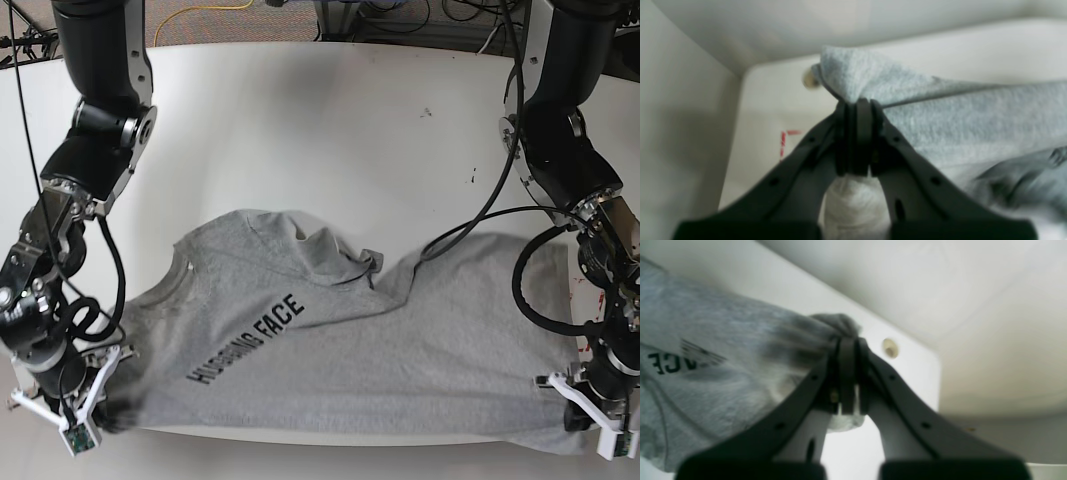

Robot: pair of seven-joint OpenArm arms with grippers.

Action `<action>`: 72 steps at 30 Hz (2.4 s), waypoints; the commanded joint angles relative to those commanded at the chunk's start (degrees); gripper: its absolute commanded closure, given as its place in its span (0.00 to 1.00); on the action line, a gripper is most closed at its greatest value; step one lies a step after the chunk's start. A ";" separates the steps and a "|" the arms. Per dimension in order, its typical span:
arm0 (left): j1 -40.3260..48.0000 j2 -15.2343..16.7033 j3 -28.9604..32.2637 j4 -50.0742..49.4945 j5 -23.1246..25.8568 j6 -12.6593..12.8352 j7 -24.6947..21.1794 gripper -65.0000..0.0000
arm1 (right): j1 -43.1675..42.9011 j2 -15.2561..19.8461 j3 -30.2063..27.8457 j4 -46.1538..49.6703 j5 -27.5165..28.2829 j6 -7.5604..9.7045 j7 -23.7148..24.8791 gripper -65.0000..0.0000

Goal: Fold the T-shirt properly
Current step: 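Lift the T-shirt with both grippers and swing it across the table, then lay the T-shirt down and open the right gripper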

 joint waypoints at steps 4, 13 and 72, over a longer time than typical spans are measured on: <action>-4.66 -0.09 -0.53 0.62 0.09 0.70 0.00 1.00 | 7.21 2.02 -2.90 -4.04 0.18 0.00 0.00 1.00; -17.05 -0.44 -0.35 -0.70 1.58 0.79 0.00 1.00 | 26.37 4.48 -10.73 -13.19 0.18 0.00 0.00 1.00; 38.15 -7.56 -8.62 9.41 -3.87 -6.33 0.00 1.00 | -25.14 -6.42 8.00 4.92 -0.26 0.00 -2.29 1.00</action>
